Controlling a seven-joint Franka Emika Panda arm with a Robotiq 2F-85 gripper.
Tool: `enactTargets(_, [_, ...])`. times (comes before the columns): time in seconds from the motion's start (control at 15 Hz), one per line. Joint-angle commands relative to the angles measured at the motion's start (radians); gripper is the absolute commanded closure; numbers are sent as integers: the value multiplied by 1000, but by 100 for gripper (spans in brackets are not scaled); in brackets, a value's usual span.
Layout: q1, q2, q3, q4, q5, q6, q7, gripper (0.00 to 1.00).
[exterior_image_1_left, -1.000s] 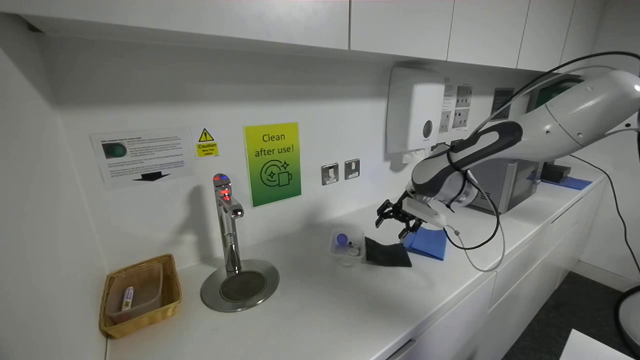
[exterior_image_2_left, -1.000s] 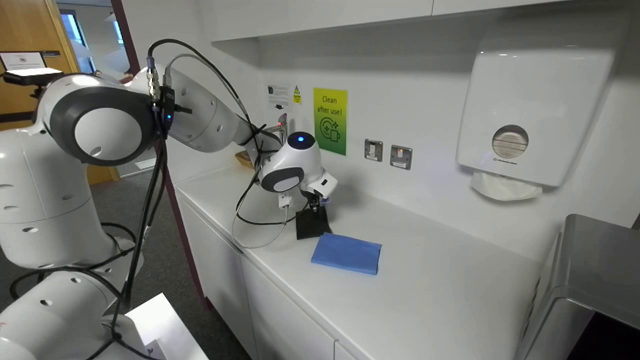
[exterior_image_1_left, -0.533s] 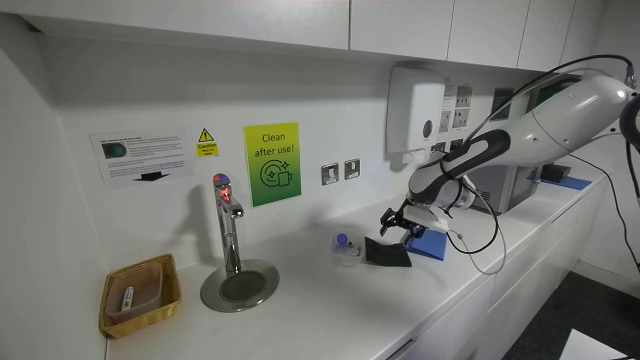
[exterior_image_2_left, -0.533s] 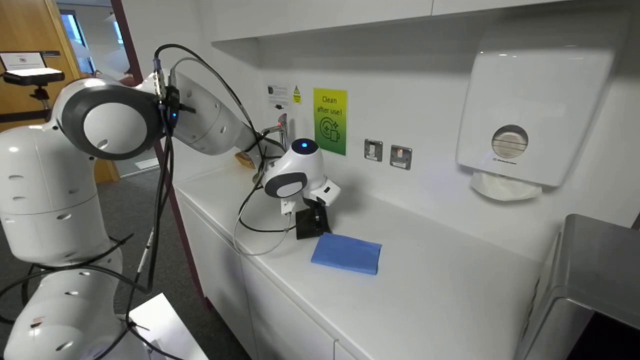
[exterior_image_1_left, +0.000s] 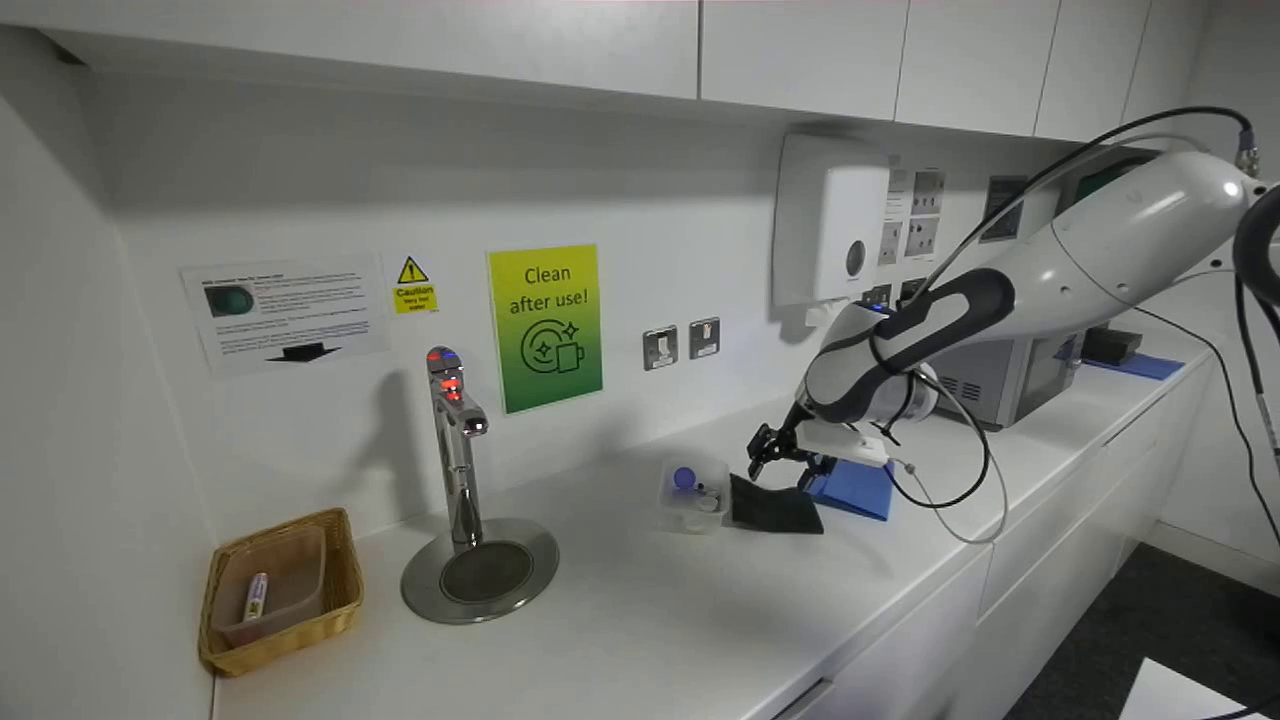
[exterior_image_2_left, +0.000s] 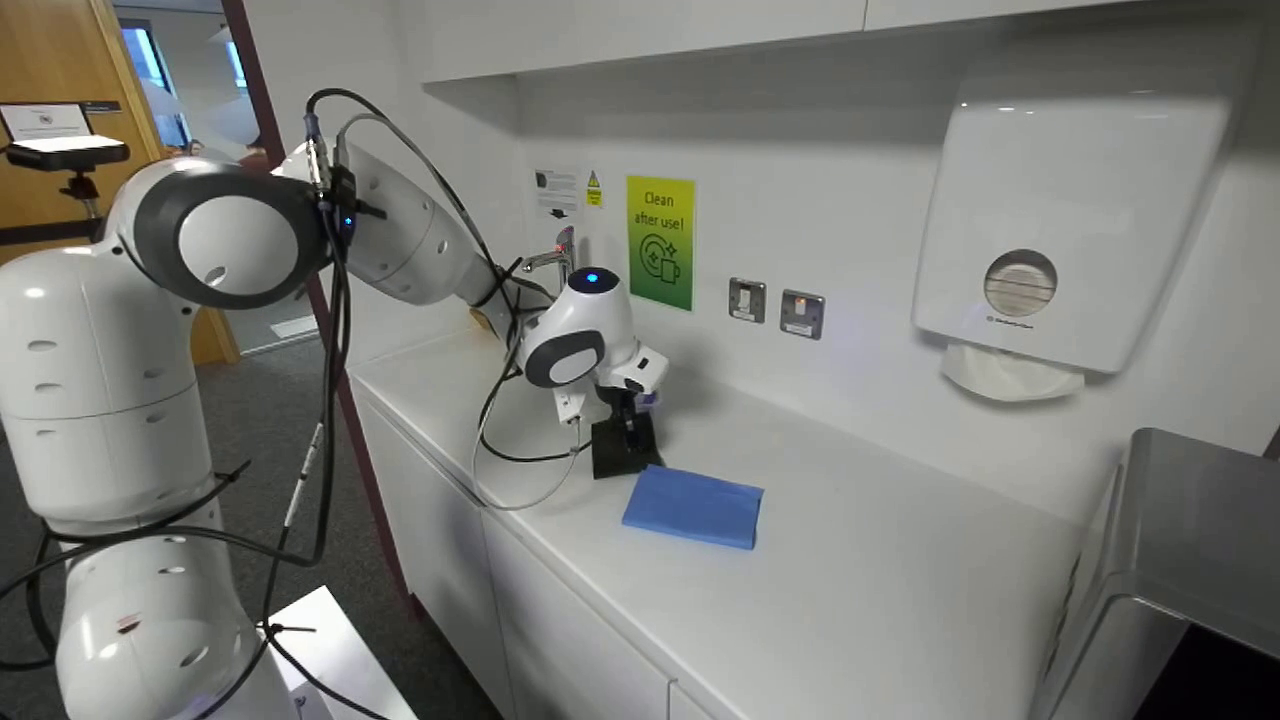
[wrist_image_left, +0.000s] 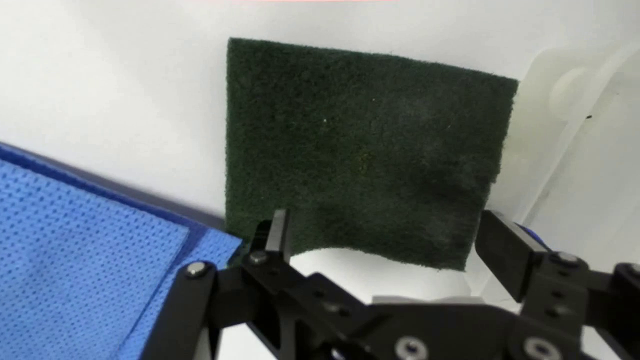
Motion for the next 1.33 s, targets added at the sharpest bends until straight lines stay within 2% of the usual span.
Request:
enactTargets(0.0, [63, -6, -45, 32, -39, -46, 16, 0])
enactTargets(0.33, [96, 3, -55, 54, -41, -66, 13, 0])
enactTargets(0.73, [109, 22, -60, 75, -49, -121, 17, 0])
enactTargets(1.27, [121, 49, -74, 88, -95, -138, 32, 0])
